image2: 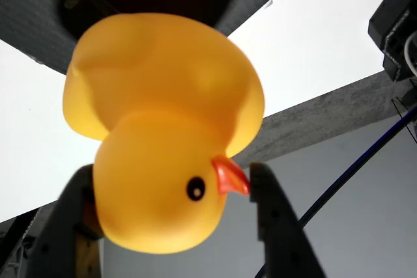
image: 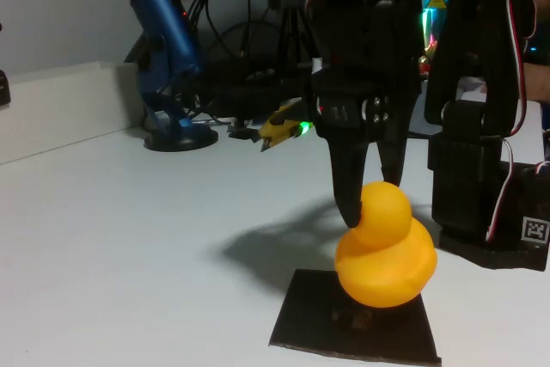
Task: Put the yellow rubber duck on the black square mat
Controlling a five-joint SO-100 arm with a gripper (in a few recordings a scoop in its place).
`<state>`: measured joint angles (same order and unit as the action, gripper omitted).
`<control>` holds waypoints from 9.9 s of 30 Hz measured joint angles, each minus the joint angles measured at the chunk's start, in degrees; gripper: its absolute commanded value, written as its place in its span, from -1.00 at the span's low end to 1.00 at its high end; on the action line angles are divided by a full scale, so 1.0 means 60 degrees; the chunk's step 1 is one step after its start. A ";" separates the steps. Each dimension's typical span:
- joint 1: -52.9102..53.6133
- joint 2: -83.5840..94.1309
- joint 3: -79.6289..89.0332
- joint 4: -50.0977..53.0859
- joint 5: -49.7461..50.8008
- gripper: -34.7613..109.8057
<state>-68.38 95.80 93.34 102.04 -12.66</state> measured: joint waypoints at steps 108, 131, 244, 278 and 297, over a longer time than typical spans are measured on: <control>1.2085 1.2231 0.9287 -0.7148 0.1582 -0.48; 1.0283 1.5952 1.2744 -0.7222 0.1582 -0.48; 1.0122 1.5908 1.2935 -0.7222 0.1582 -0.48; 1.0122 1.5908 1.2935 -0.7222 0.1582 -0.48; 1.0122 1.5908 1.2935 -0.7222 0.1582 -0.48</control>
<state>-7.65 191.25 170.95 58.71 -3.16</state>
